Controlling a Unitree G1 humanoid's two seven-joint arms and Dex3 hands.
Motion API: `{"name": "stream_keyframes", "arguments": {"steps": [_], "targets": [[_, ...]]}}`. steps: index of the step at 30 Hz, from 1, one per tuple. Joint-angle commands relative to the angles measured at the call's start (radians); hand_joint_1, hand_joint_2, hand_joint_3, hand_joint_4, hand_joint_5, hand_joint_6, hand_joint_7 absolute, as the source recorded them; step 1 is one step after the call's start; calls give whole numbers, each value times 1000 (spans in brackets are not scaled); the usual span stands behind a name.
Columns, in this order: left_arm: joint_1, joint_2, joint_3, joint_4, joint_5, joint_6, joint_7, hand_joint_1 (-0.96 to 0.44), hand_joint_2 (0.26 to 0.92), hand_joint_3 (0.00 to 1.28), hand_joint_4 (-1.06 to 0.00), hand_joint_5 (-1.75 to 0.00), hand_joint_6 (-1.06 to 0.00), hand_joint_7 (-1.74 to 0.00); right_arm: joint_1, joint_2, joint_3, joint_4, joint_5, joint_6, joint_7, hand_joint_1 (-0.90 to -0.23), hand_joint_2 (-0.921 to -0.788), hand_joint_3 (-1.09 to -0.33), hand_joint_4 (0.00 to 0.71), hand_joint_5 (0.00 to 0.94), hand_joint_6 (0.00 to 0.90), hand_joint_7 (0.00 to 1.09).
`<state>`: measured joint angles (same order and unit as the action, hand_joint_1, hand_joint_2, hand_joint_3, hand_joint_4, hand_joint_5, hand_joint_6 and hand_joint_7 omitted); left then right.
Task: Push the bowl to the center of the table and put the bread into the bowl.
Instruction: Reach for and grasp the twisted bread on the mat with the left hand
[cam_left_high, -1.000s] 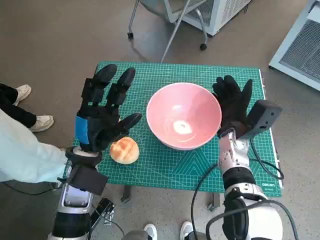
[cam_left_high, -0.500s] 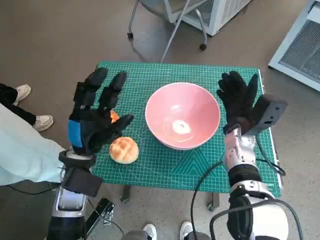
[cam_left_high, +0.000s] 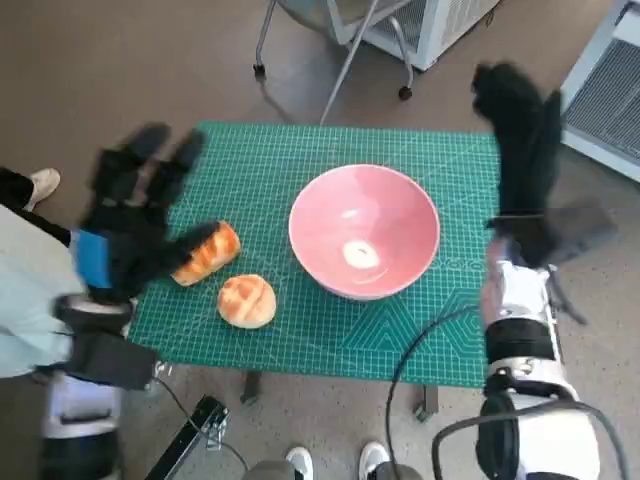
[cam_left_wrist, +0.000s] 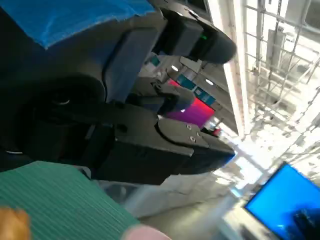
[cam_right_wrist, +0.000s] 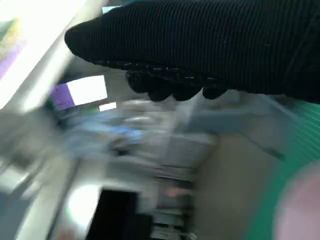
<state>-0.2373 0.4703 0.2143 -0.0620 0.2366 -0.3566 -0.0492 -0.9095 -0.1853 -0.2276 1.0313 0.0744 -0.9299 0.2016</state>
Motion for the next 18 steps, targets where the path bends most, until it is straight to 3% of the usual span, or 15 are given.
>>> {"name": "stream_keyframes", "arguments": {"steps": [1, 10, 18], "targets": [[11, 52, 13, -44, 24, 19, -26, -68, 910, 16, -391, -109, -257, -560, 93, 11, 44, -90, -16, -51, 24, -583, -921, -827, 385, 65, 73, 761], [20, 120, 20, -93, 86, 85, -60, -71, 896, 2, -412, -57, -304, -488, 205, 16, 106, -304, -55, -32, -2, -582, -921, -830, 373, 51, 51, 789], [37, 165, 19, -170, 115, 214, -138, -36, 856, 0, -383, -6, -373, -366, 254, 15, 135, -398, -90, 7, -30, -600, -921, -839, 347, 34, 4, 893]]}}
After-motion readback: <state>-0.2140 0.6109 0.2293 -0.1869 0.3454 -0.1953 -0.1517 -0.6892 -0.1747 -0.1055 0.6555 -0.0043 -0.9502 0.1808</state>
